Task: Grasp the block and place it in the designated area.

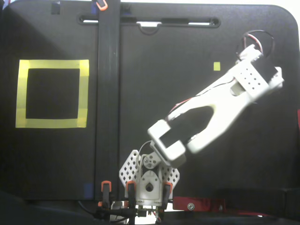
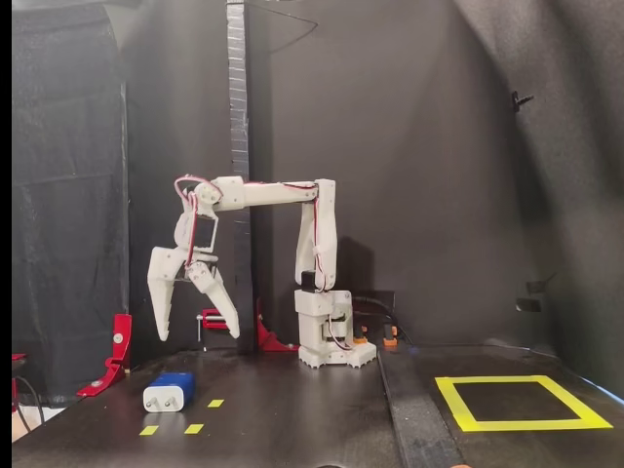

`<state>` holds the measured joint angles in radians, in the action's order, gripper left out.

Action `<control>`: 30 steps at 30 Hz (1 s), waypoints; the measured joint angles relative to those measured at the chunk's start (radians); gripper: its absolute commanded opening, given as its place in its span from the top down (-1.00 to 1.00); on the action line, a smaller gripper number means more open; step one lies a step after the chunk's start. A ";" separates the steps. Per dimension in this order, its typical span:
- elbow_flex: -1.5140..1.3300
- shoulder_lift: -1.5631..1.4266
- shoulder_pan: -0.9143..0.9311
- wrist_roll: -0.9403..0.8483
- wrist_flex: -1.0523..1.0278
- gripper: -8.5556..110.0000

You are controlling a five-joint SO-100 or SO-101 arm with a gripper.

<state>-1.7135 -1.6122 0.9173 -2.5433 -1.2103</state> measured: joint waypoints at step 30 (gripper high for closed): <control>0.000 0.302 0.037 -0.028 0.247 0.13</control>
<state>-1.7135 -1.3100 0.9541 -2.5710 -0.9633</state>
